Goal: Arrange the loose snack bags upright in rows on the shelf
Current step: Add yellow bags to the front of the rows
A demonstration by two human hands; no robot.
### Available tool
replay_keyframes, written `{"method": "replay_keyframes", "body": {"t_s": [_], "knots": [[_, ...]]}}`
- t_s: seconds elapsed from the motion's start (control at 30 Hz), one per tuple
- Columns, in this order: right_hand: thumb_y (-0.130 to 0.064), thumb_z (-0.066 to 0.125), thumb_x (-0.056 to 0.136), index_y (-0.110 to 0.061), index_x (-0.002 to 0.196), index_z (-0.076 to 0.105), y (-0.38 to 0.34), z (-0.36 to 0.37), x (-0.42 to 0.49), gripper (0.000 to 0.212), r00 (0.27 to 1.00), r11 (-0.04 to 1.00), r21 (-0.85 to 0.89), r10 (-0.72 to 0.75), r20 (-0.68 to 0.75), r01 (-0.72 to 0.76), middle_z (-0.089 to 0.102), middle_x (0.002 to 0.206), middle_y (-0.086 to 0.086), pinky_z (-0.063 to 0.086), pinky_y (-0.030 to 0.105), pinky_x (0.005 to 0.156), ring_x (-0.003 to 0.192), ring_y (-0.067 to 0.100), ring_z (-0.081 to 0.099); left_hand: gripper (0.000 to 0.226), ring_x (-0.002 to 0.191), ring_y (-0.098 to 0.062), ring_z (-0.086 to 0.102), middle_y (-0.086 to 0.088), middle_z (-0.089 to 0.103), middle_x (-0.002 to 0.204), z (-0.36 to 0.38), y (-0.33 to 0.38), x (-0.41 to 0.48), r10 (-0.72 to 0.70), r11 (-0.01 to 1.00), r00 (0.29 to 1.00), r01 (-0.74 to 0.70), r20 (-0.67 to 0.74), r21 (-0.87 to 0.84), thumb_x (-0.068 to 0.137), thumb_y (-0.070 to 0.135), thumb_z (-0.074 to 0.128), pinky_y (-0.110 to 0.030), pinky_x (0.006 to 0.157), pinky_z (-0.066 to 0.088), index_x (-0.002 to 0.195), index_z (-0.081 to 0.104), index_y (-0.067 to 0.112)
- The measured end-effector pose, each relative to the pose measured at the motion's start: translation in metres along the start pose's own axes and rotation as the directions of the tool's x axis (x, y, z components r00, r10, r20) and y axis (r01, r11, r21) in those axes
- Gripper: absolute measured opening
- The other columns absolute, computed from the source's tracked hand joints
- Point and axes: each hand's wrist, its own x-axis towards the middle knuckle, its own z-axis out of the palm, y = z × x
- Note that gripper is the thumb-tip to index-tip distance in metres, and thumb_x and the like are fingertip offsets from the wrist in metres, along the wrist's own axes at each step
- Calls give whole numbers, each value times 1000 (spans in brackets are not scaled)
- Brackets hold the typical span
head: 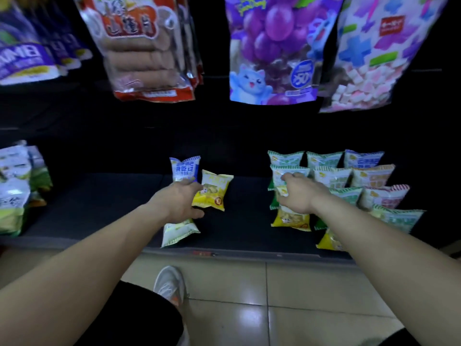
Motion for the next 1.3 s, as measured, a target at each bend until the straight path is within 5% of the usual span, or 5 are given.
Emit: {"method": "replay_keyframes", "body": {"t_s": [0.3, 0.5, 0.77, 1.13, 1.3], "knots": [[-48, 54, 94, -19, 152, 27, -94, 76, 55, 71, 982, 998, 27, -67, 179, 63, 36, 151, 11, 46, 45, 98, 130, 33, 46, 87, 128, -27, 47, -8, 42, 145, 27, -85, 0, -124, 973, 988, 140, 96, -182, 81, 54, 71, -39, 103, 42, 152, 30, 23], [-48, 57, 93, -17, 146, 33, -127, 138, 123, 67, 960, 977, 211, -41, 276, -19, 44, 144, 10, 47, 45, 97, 126, 31, 49, 91, 133, -24, 44, -3, 35, 152, 38, -108, 25, -108, 952, 969, 165, 222, -257, 80, 55, 72, -37, 106, 40, 153, 26, 25], [-60, 52, 93, -6, 142, 36, -138, 173, 213, 75, 960, 840, 476, 174, 217, -260, 49, 140, 17, 49, 44, 90, 121, 37, 53, 91, 138, -22, 38, -1, 30, 156, 37, -118, 53, -123, 936, 965, 190, 230, -297, 81, 58, 69, -39, 109, 37, 154, 23, 30], [-46, 76, 82, -9, 132, 51, -139, 198, 240, 68, 956, 682, 675, 147, 252, -283, 60, 131, 9, 45, 30, 85, 117, 29, 59, 87, 132, -21, 42, 2, 37, 148, 43, -116, 56, -123, 929, 954, 207, 273, -308, 82, 55, 69, -36, 106, 40, 153, 25, 31], [-41, 84, 73, -15, 129, 49, -132, 194, 229, 71, 963, 716, 647, 154, 220, -263, 52, 133, 8, 47, 34, 89, 115, 30, 57, 89, 136, -21, 40, 2, 34, 153, 42, -111, 58, -111, 925, 962, 192, 251, -327, 82, 55, 70, -37, 109, 37, 153, 24, 29]]}}
